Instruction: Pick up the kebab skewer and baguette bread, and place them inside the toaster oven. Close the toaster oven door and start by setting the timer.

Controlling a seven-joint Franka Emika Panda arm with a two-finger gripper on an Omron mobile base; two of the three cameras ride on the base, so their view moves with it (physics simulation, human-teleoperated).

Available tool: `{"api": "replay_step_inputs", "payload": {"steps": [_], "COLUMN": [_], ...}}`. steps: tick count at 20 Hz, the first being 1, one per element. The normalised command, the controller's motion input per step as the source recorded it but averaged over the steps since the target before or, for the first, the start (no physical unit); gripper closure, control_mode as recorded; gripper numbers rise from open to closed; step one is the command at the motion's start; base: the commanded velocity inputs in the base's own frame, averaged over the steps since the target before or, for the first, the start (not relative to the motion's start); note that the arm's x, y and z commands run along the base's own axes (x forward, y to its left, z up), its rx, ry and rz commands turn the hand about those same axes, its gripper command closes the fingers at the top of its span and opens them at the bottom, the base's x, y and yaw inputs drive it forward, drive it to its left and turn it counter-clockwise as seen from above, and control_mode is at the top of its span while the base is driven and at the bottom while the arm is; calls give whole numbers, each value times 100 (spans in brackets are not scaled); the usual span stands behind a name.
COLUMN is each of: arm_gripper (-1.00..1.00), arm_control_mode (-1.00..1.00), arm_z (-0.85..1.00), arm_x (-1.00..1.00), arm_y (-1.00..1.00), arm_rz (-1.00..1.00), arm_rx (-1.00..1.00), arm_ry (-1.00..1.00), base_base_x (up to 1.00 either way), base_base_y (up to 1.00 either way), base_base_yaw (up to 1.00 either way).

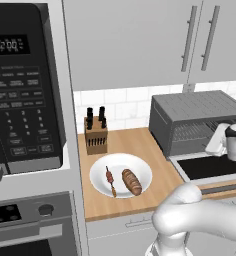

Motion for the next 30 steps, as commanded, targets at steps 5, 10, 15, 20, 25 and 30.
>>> {"api": "replay_step_inputs", "payload": {"steps": [5, 10, 15, 20, 25, 30], "arm_gripper": [-100, -100, -100, -100, -100, -100], "arm_control_mode": [-100, -100, -100, -100, -100, -100], "arm_z": [-12, -1, 0, 0, 0, -9], "arm_x": [1, 0, -17, -8, 18, 15], "arm_y": [0, 0, 5, 3, 18, 10], "arm_rz": [-5, -8, -11, -10, -2, 0], "arm_rx": [-1, -8, -10, -11, -4, 0], "arm_ry": [-10, -12, -9, -5, 0, 0], "base_base_x": [0, 0, 0, 0, 0, 0], "base_base_y": [0, 0, 0, 0, 0, 0], "base_base_yaw": [0, 0, 0, 0, 0, 0]}}
